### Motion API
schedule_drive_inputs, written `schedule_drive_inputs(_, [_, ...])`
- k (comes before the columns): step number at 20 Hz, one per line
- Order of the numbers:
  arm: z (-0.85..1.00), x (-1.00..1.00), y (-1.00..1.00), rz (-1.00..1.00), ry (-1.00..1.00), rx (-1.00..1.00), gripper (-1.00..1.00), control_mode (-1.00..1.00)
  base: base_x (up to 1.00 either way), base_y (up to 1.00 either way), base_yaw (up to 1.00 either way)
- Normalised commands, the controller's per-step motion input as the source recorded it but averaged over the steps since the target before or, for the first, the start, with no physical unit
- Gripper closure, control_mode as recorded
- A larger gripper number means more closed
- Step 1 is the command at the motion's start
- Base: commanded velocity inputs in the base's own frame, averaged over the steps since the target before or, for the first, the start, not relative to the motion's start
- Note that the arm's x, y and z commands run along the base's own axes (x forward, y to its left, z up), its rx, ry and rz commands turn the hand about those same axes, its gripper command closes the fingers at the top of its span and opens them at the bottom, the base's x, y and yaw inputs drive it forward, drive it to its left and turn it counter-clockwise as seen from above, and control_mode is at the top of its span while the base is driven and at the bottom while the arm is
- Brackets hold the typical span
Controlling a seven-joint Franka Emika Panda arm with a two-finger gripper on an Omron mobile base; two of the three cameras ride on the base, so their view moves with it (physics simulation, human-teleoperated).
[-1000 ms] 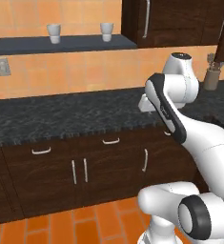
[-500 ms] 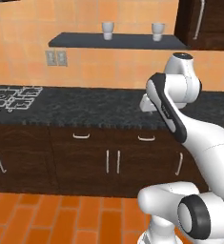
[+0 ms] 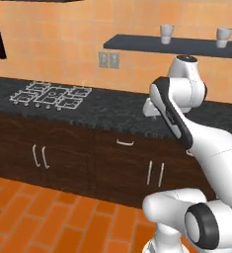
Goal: Gather all objects into one cabinet and sort the glasses and bowls to opposite sides.
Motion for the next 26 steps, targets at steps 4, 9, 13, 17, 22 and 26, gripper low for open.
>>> schedule_drive_inputs(4, [0.00, 0.00, 0.00, 0.00, 0.00, 0.00, -1.00, 1.00, 0.31, 0.22, 0.53])
schedule_drive_inputs(9, [0.00, 0.00, 0.00, 0.00, 0.00, 0.00, -1.00, 1.00, 0.31, 0.11, 0.60])
schedule_drive_inputs(13, [0.00, 0.00, 0.00, 0.00, 0.00, 0.00, -1.00, 1.00, 0.81, 0.02, 0.43])
schedule_drive_inputs(17, [0.00, 0.00, 0.00, 0.00, 0.00, 0.00, -1.00, 1.00, 0.99, 0.00, 0.46])
schedule_drive_inputs(22, [0.00, 0.00, 0.00, 0.00, 0.00, 0.00, -1.00, 1.00, 0.90, 0.00, 0.69])
schedule_drive_inputs(26, [0.00, 0.00, 0.00, 0.00, 0.00, 0.00, -1.00, 1.00, 0.99, -0.11, 0.58])
